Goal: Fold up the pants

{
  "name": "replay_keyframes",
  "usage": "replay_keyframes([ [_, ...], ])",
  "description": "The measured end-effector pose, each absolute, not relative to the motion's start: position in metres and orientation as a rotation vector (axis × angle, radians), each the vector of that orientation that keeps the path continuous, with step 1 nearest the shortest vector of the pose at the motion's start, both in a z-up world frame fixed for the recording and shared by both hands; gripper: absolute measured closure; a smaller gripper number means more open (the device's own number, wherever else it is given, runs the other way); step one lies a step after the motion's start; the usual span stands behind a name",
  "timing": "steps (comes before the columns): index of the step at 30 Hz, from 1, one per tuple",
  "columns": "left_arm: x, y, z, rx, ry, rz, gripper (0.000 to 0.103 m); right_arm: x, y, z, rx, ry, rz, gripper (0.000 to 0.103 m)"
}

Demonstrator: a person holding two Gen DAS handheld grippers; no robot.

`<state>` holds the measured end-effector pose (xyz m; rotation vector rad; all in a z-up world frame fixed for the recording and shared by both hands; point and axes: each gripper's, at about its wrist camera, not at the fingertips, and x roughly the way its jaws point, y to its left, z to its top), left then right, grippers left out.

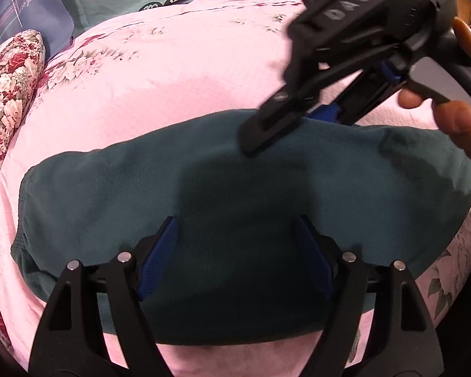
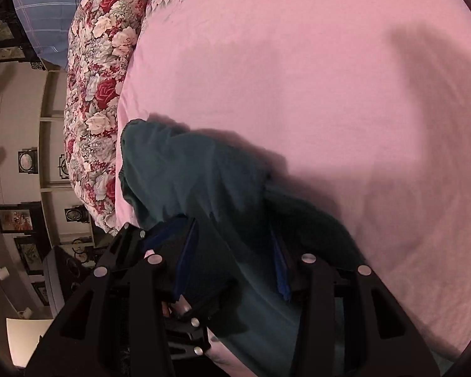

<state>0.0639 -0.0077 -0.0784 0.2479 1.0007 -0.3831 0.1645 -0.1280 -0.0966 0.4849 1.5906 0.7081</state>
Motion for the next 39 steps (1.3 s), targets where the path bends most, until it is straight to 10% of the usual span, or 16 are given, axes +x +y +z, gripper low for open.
replay_keyframes([
  [14,0.064,-0.005,-0.078,0.245,0.993,-0.383,0.024,0.198,-0.145,-0.100,0.662,1.362,0.658,0.060],
  [18,0.066,-0.003,-0.079,0.240,0.995,-0.383,0.024,0.203,-0.145,-0.106,0.608,1.404,0.630,0.085],
  [34,0.064,-0.004,-0.069,0.262,0.976,-0.375,0.023,0.176,-0.130,-0.041,0.357,1.327,0.724,0.076],
  [39,0.073,0.008,-0.058,0.275,0.944,-0.299,0.023,0.171,-0.111,-0.081,0.253,1.353,0.548,0.087],
])
